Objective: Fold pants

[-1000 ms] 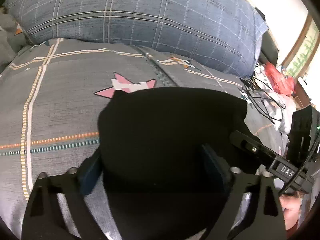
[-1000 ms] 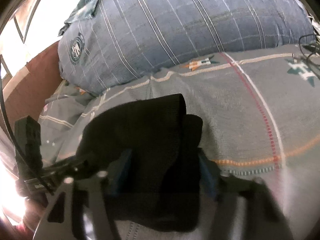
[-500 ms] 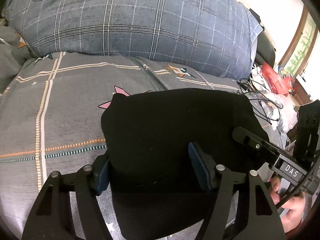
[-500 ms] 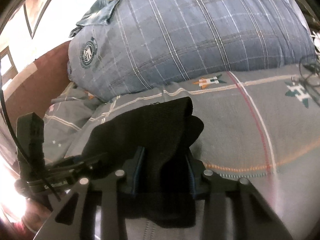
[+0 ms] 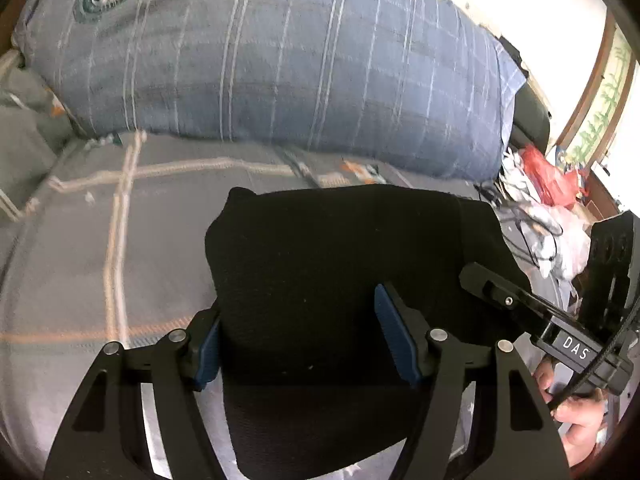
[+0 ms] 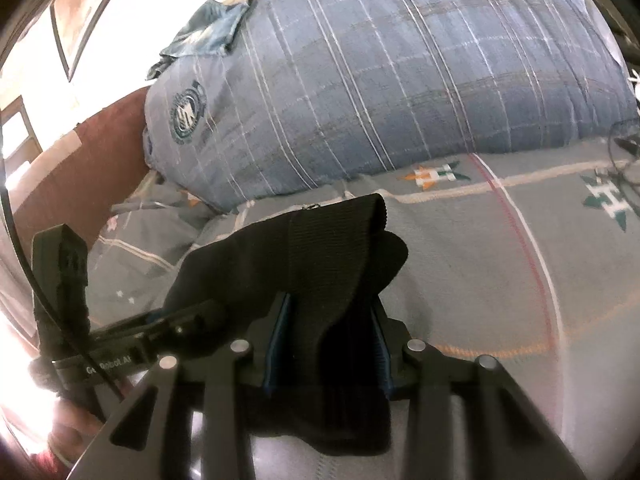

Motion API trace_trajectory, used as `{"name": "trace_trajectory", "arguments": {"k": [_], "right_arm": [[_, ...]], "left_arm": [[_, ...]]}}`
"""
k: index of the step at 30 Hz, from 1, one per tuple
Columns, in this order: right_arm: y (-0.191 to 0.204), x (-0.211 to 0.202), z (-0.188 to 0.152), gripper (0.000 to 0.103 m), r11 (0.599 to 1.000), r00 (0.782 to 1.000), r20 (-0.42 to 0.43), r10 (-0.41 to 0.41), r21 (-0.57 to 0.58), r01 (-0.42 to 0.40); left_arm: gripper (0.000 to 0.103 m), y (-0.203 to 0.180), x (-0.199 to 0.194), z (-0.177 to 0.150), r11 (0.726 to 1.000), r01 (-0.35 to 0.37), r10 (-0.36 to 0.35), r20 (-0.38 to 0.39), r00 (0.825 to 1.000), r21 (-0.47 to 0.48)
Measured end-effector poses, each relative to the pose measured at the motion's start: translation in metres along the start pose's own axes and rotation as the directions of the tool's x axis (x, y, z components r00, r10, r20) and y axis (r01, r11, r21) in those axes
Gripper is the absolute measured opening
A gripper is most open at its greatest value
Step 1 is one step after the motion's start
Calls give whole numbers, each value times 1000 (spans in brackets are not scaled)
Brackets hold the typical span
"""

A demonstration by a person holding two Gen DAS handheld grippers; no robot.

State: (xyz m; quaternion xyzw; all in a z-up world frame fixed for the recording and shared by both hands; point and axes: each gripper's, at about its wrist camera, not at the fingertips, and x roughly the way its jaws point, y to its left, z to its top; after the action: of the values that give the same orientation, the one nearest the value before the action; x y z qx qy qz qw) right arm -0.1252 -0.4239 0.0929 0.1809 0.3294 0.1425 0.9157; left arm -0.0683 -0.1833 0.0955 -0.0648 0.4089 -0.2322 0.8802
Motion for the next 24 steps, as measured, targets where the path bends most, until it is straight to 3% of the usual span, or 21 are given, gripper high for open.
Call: {"name": "trace_trajectory", "arguments": {"k": [7, 13, 16, 18, 20, 22, 24], "right_arm": [[25, 31, 37, 37, 998, 998, 21, 58, -23, -57], [32, 95, 56, 38, 997, 996, -55, 77, -8, -77], [31, 133, 50, 44, 999, 992, -114, 50, -14, -52], [25, 159, 42, 57, 999, 987, -157, -33, -32, 29], [16, 163, 38, 68, 999, 989, -142, -30, -13, 29], [10, 158, 40, 68, 1000, 988, -153, -6, 14, 9], [14, 140, 45, 64, 999, 992, -120, -47, -18, 46]], "left_arm": [[68, 26, -11, 43, 995, -93, 91, 71, 993, 33], [68, 67, 20, 52, 988, -157, 157, 12, 988, 4], [68, 92, 49, 48, 982, -189, 188, -57, 981, -22], [72, 105, 67, 42, 979, -202, 198, -89, 976, -34], [80, 109, 68, 43, 981, -189, 185, -76, 980, -47], [81, 108, 65, 46, 979, -199, 196, -78, 978, -34], [81, 103, 61, 48, 974, -228, 227, -65, 972, -15]]}}
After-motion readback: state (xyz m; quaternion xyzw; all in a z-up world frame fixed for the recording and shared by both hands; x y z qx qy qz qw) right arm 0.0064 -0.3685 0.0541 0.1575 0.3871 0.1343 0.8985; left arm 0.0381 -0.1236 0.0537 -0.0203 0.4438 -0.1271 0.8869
